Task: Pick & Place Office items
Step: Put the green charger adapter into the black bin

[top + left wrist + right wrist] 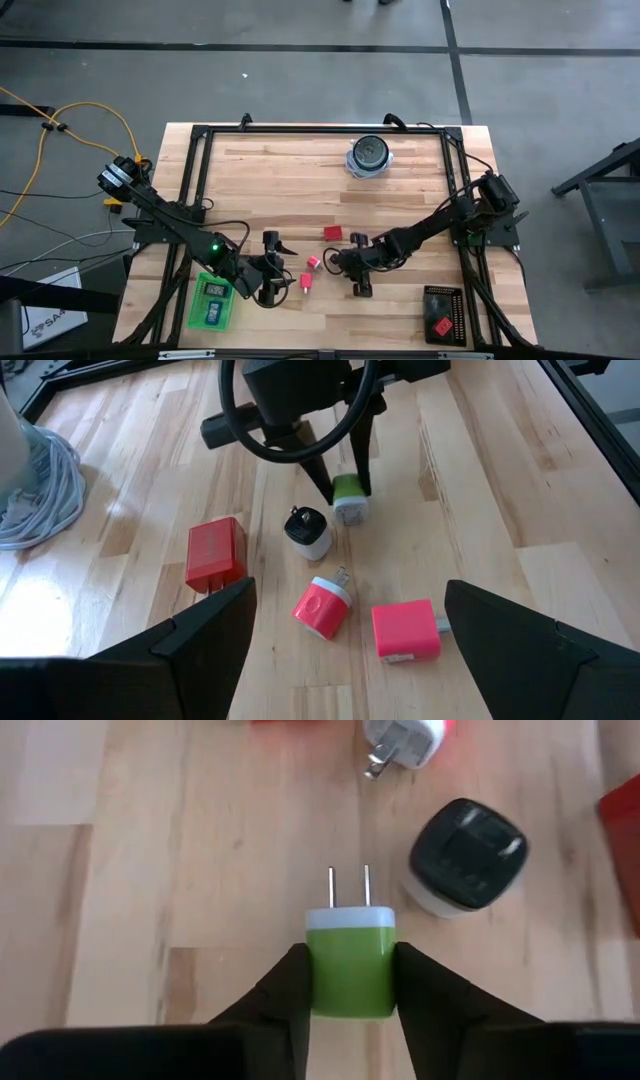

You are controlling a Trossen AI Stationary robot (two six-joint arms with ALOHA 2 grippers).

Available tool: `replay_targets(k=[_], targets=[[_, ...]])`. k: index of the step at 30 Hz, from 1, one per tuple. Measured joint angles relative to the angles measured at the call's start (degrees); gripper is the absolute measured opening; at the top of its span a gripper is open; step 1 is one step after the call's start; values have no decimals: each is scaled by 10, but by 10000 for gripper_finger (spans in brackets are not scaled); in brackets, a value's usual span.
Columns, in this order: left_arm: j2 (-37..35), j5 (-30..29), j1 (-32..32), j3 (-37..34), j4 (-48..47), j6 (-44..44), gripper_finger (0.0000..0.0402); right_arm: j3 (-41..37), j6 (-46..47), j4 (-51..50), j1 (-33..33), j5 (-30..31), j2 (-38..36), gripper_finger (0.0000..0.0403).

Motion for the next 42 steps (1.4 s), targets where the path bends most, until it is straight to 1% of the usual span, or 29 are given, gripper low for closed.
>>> replay_targets(k=[3, 9, 15, 22, 26, 35, 39, 42], targets=[[0, 0, 0, 0, 0, 0, 317, 0, 7, 0, 0, -15, 0, 104], [0, 0, 0, 0, 0, 0, 317, -3, 21, -30, 0, -15, -21, 110], [0, 0, 0, 0, 0, 0, 317, -2, 39, -86, 0, -14, -63, 104], [0, 0, 0, 0, 0, 0, 317, -1, 83, -155, 11, -11, -119, 105], [0, 0, 0, 0, 0, 0, 317, -1, 122, -192, 26, -6, -156, 105], [0, 0, 0, 0, 0, 0, 317, -1, 226, -270, 84, 62, -232, 105], [0, 0, 0, 0, 0, 0, 317, -1, 282, -307, 117, 80, -244, 105], [0, 0, 0, 0, 0, 0, 317, -1, 329, -327, 146, 80, -245, 105]])
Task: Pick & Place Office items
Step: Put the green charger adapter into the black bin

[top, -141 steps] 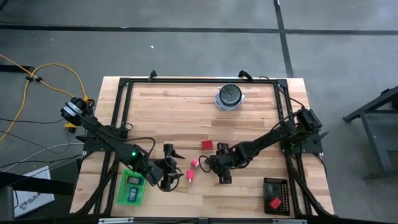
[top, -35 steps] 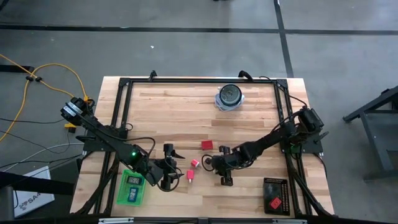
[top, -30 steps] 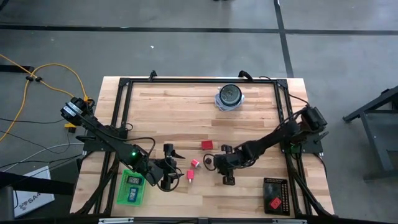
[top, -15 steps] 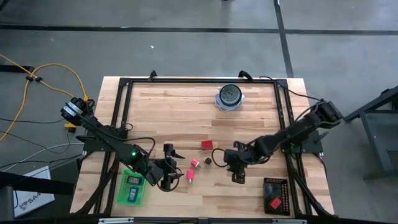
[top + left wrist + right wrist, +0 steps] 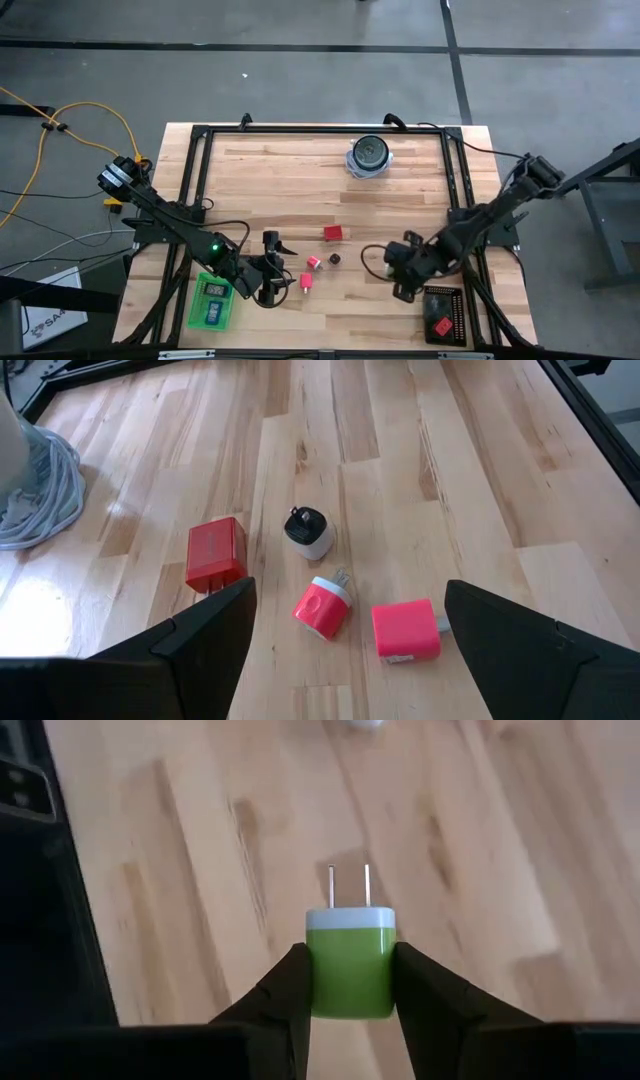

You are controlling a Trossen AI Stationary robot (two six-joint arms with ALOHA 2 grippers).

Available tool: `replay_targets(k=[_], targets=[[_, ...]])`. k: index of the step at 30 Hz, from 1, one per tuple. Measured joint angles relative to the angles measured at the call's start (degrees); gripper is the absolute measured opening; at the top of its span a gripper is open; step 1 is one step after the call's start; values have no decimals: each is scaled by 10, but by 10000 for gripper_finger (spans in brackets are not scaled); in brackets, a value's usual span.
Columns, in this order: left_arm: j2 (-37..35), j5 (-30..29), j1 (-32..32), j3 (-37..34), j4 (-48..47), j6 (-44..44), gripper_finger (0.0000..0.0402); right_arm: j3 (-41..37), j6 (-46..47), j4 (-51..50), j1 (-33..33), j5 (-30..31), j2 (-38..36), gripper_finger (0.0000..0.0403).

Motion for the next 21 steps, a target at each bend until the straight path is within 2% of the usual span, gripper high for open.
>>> replay_targets(k=[21], targets=[[0, 0, 18, 0, 4, 0, 317, 0, 420, -81, 232, 0, 0, 105]])
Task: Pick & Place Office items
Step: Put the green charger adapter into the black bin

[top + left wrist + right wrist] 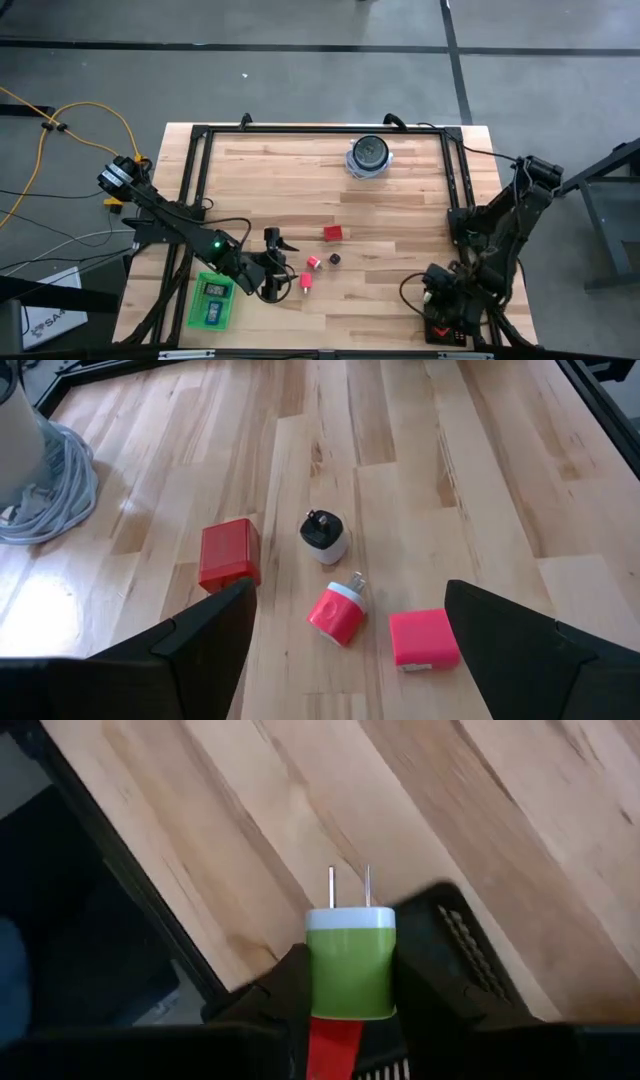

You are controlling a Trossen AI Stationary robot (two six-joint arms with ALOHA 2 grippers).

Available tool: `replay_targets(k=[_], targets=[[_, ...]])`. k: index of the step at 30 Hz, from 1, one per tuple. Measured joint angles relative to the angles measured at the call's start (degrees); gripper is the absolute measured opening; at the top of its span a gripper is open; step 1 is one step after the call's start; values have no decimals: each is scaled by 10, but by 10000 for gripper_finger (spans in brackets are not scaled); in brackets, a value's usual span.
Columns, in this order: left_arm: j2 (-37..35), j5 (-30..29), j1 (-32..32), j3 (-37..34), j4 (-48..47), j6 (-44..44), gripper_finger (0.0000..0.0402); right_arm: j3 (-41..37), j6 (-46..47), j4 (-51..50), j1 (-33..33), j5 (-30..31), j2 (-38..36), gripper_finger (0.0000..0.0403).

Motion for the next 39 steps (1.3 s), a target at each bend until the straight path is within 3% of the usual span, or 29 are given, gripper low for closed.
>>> replay_targets(k=[8, 19, 39], targets=[[0, 0, 0, 0, 0, 0, 317, 0, 94, -29, 49, 0, 0, 105], [0, 0, 0, 0, 0, 0, 317, 0, 113, -43, 53, -2, 6, 105], [0, 0, 0, 0, 0, 0, 317, 0, 121, -15, 53, -31, 135, 107]])
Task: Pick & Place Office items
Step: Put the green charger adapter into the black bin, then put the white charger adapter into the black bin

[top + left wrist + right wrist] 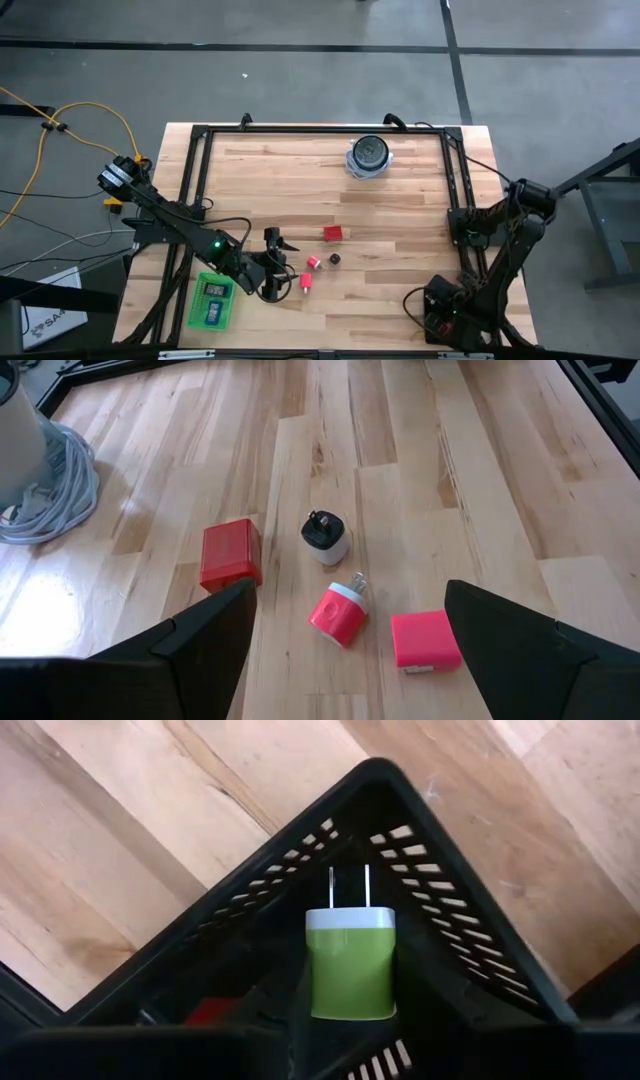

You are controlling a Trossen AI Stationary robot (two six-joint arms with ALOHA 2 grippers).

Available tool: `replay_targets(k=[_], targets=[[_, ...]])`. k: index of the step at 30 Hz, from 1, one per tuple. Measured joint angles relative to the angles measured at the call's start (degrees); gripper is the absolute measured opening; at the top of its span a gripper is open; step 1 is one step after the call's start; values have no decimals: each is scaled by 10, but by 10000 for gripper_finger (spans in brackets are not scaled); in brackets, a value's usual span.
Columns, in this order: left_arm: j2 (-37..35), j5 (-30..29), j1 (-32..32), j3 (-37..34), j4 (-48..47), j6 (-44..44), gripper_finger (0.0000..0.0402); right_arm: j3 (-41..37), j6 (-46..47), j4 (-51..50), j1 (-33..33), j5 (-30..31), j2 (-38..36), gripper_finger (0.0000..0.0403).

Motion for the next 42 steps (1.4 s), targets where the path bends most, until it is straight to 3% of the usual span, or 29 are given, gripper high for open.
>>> replay_targets(k=[10, 21, 31, 42], targets=[[0, 0, 0, 0, 4, 0, 317, 0, 0, 7, 0, 0, 2, 145], [0, 0, 0, 0, 4, 0, 317, 0, -14, 5, -1, -2, 2, 148], [0, 0, 0, 0, 4, 0, 317, 0, -56, 3, -20, -45, 0, 148], [0, 0, 0, 0, 4, 0, 317, 0, -71, -1, -50, -47, -96, 149]])
